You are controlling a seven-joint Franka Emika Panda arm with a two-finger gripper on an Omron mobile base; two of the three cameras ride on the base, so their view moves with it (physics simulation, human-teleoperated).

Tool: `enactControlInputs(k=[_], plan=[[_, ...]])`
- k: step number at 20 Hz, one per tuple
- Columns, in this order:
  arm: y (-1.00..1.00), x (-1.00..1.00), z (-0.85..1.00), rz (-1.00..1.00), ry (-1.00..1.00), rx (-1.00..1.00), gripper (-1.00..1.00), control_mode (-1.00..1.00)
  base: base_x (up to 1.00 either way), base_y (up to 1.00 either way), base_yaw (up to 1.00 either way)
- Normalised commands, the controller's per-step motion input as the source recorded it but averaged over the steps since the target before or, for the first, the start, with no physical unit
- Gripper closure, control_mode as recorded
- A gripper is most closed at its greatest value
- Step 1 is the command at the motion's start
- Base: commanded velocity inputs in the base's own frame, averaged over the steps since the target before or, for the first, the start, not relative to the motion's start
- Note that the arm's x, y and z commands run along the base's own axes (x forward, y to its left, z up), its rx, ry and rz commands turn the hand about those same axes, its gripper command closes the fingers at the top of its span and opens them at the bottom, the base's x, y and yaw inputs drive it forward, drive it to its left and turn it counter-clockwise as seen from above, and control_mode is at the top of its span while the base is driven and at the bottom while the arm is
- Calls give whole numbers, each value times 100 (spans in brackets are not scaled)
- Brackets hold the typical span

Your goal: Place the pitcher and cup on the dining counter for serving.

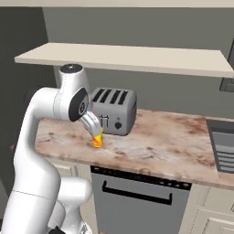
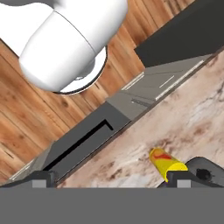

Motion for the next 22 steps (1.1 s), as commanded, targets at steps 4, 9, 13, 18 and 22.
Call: enactControlInputs(k=[4,9,13,18,22], plan=[[0,0,0,0,0,0,-100,100,19,0,-3],[0,39,-7,4,0,-5,-100,-100,6,0,0],[1,82,-25,10,7,-4,-100,-100,0,0,0],[11,88,-39,13,8,0,-100,-100,0,0,0],[14,58,-51,16,6,0,-100,-100,0,0,0]])
